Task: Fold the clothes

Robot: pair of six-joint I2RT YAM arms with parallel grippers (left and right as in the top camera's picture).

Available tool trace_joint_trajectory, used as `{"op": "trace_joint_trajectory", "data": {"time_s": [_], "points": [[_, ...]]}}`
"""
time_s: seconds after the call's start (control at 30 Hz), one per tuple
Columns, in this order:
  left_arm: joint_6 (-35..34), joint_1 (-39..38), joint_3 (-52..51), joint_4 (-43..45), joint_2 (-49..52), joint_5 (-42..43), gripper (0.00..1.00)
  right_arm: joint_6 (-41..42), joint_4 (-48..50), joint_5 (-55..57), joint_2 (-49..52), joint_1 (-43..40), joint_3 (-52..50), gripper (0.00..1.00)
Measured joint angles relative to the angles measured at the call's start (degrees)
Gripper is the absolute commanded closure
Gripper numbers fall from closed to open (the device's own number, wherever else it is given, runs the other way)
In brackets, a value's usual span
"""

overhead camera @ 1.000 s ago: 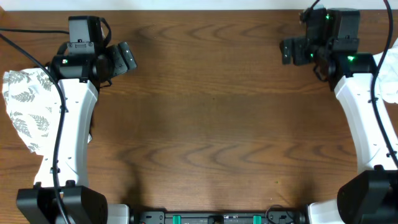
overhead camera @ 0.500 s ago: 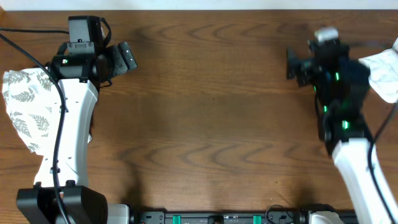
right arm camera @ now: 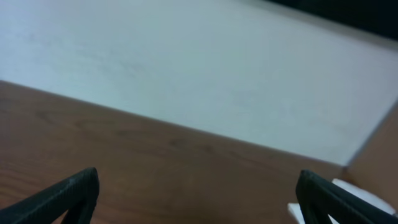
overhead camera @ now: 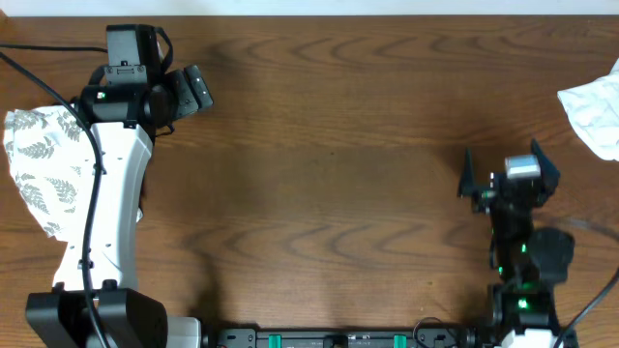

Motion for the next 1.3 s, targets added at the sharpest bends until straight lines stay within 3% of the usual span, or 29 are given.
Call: {"op": "trace_joint_trajectory", "data": {"time_s": [0.2,0.33,0.47,0.77,1.3], "points": [[-0.02,0.0,0.0,0.02,0.0,0.02,0.02,-0.46,3.63,-0.04,-10.1,0.0,-9.25,0.01],[-0.02,0.0,0.0,0.02,0.0,0.02,0.02,-0.5,1.14,-0.39,-15.67,0.02,-12.41,0.01],[-0.02,0.0,0.0,0.02,0.0,0.02,0.02,-0.61,-4.48,-0.46,-18.95,0.02,-12.55,0.0],[-0.02,0.0,-0.02,0.0,0.0,0.02,0.02,-0.66,-26.75,-0.85,-25.46,0.02,-12.59,0.01],[0.0,0.0,-0.02,0.0,0.0,0.02,0.02,-0.66,-26.8,-0.92,-25.97,0.02,-12.59,0.0]]}}
